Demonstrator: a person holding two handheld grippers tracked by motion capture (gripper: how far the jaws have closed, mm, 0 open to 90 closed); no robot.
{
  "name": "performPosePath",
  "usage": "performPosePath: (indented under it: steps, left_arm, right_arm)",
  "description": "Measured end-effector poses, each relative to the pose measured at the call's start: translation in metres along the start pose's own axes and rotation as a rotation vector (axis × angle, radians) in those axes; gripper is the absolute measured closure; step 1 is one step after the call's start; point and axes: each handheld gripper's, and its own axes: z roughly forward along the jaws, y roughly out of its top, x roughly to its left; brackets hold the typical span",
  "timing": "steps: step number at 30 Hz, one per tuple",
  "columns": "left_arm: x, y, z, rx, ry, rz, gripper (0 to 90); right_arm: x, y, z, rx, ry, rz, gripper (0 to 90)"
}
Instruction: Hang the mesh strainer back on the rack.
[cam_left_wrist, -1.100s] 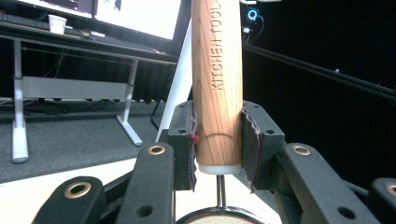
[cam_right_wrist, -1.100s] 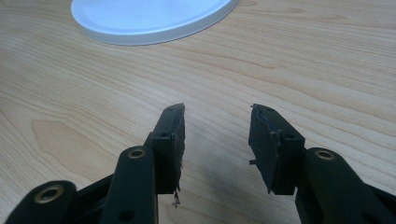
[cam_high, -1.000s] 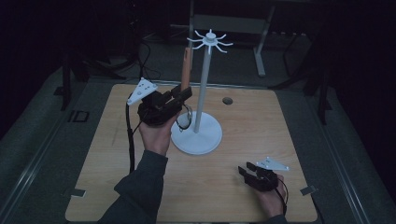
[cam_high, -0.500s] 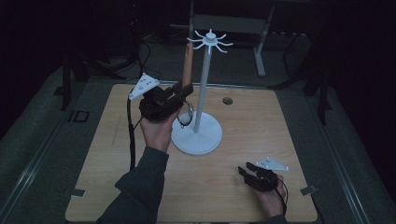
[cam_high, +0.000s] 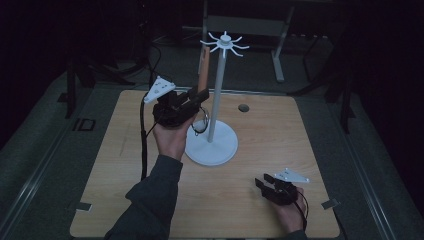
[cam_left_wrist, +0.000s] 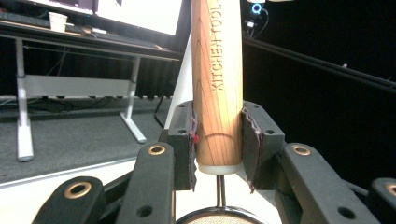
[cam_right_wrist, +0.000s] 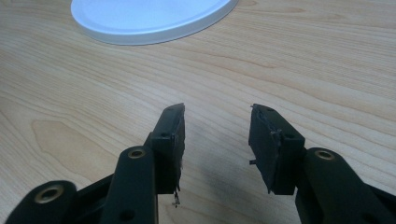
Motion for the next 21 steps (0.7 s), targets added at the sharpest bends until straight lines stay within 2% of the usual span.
performPosePath:
  steps: [17, 21]
  left_arm:
    - [0.0, 0.001, 0.015, 0.042, 0.009, 0.01, 68.0]
    - [0.003, 0.0, 0.014, 0.039, 0.008, -0.005, 62.5]
  right_arm:
    - [-0.001, 0.0, -0.001, -0.002, 0.0, -0.001, 55.4]
    - [-0.001, 0.0, -0.001, -0.002, 0.0, -0.001, 55.3]
